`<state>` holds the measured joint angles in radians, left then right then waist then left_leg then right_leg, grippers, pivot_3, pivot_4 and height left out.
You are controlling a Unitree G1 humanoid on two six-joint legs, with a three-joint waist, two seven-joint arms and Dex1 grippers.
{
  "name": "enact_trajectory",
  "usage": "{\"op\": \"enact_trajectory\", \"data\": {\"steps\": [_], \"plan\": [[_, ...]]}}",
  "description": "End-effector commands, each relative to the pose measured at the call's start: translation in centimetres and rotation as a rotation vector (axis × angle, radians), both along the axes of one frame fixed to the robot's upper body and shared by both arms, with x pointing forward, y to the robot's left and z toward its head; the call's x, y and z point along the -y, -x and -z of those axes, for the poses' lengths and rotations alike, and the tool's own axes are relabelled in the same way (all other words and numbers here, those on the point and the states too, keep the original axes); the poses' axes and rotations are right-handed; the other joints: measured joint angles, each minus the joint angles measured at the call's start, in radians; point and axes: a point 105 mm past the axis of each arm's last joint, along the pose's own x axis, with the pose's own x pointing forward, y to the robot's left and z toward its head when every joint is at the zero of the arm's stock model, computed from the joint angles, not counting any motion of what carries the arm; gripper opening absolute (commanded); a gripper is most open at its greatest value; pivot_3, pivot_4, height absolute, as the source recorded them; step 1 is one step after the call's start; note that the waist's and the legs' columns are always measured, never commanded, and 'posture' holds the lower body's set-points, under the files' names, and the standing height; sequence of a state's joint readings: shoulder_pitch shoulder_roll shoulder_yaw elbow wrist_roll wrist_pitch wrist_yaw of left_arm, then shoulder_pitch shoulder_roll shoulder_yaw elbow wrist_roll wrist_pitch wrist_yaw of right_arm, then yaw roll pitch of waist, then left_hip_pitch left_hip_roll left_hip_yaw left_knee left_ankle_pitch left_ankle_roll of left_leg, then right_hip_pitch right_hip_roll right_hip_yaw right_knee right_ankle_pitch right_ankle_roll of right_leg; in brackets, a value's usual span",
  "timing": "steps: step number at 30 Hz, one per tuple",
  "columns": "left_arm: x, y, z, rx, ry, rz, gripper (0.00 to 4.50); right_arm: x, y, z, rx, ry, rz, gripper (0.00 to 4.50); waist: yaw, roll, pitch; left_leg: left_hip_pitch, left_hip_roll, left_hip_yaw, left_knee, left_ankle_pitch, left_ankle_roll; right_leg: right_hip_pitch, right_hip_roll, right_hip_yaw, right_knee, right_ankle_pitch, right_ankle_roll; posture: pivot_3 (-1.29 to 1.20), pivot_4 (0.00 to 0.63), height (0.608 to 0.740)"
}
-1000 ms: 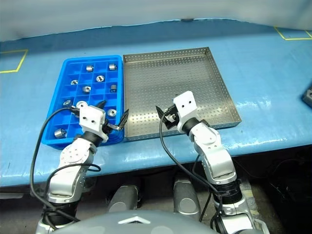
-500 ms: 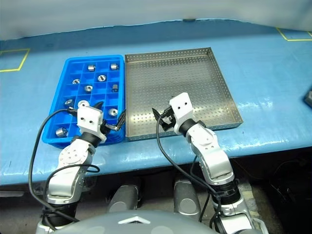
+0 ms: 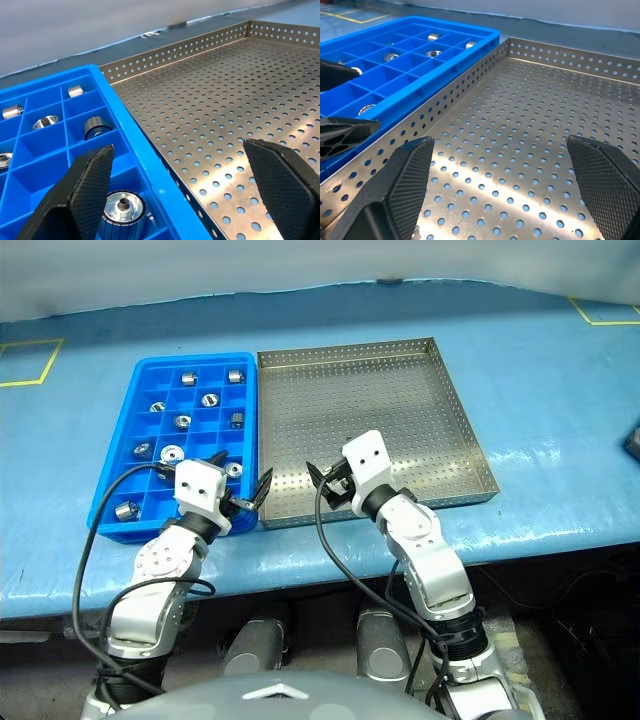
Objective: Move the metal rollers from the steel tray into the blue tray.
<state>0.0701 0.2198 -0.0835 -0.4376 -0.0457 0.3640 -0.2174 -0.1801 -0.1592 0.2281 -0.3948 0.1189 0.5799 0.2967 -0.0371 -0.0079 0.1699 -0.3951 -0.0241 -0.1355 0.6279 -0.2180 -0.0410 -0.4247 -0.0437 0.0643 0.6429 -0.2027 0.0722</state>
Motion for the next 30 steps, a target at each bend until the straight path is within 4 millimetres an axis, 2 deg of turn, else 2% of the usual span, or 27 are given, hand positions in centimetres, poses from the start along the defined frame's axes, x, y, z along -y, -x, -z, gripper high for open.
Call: {"op": "enact_trajectory", "data": {"steps": [1, 30], "plan": [[0.04, 0.27, -1.22, 0.048, -0.004, -0.003, 4.5, -0.38, 0.15, -0.85, 0.033, -0.013, -0.007, 4.45, 0.0, 0.0, 0.0, 0.0, 0.0, 0.0, 0.0, 0.0, 0.0, 0.0, 0.0, 0.0, 0.0, 0.0, 0.0, 0.04, 0.15, 0.74], [0.77, -0.04, -1.5, 0.064, 0.01, 0.017, 4.5, -0.7, -0.01, -0.9, 0.049, 0.011, -0.011, 4.45, 0.001, 0.0, 0.0, 0.0, 0.0, 0.0, 0.0, 0.0, 0.0, 0.0, 0.0, 0.0, 0.0, 0.0, 0.001, 0.03, 0.15, 0.74]]}}
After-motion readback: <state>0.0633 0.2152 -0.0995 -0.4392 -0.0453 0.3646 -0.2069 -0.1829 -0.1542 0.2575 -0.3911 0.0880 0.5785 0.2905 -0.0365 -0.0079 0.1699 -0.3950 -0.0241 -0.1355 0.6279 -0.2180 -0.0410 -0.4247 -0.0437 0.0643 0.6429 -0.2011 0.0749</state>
